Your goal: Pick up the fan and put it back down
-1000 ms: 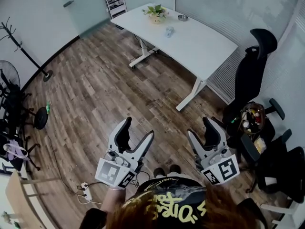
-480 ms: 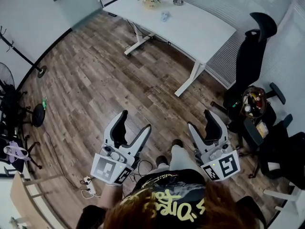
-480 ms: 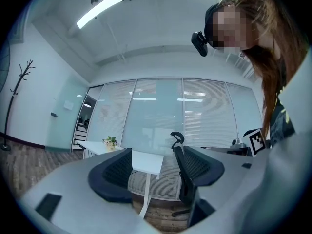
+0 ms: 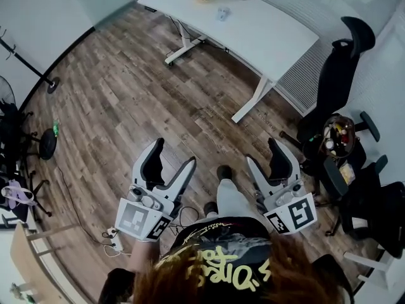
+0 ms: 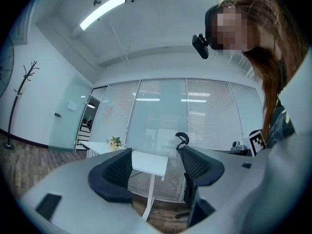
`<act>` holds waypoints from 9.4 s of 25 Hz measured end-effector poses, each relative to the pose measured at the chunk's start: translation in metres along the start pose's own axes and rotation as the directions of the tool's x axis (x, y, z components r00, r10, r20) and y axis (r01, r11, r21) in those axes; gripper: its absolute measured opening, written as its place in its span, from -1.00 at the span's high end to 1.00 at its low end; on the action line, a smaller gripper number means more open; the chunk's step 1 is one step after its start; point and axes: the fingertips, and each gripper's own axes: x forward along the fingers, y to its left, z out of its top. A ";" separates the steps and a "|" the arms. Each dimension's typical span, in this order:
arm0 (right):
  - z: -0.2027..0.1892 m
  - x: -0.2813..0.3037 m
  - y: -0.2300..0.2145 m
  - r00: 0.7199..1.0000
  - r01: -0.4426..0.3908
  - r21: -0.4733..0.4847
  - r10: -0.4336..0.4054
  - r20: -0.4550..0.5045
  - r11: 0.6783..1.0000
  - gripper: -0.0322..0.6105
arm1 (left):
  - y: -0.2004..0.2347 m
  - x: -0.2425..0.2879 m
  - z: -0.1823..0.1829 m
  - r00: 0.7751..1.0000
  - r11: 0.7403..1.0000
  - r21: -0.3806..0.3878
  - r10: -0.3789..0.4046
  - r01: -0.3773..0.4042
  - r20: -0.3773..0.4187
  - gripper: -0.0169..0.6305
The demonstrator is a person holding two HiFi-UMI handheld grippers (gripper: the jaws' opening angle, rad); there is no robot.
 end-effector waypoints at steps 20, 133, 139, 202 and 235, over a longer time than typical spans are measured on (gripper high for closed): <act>0.004 0.132 -0.118 0.999 -0.048 -0.003 0.048 0.001 0.999 0.13 | 0.076 0.145 0.014 0.999 1.000 0.003 0.031 -0.031 0.033 -0.06; -0.087 0.633 -0.387 0.964 0.221 -0.042 -0.225 -0.142 0.974 0.03 | 0.482 0.549 0.024 0.986 0.986 -0.033 -0.166 0.165 -0.033 -0.03; -0.144 0.642 -0.413 0.921 0.275 -0.070 -0.284 -0.267 0.959 -0.14 | 0.488 0.544 0.022 0.992 0.993 -0.031 -0.115 0.114 -0.041 -0.02; -0.190 0.662 -0.441 0.881 0.163 -0.068 -0.176 -0.439 0.984 0.22 | 0.482 0.547 0.034 0.999 0.999 0.031 -0.009 0.010 -0.032 0.15; 0.005 0.661 -0.380 0.999 0.038 -0.123 -0.034 0.030 0.992 0.22 | 0.488 0.558 0.066 0.999 0.996 0.094 -0.012 0.009 0.034 0.18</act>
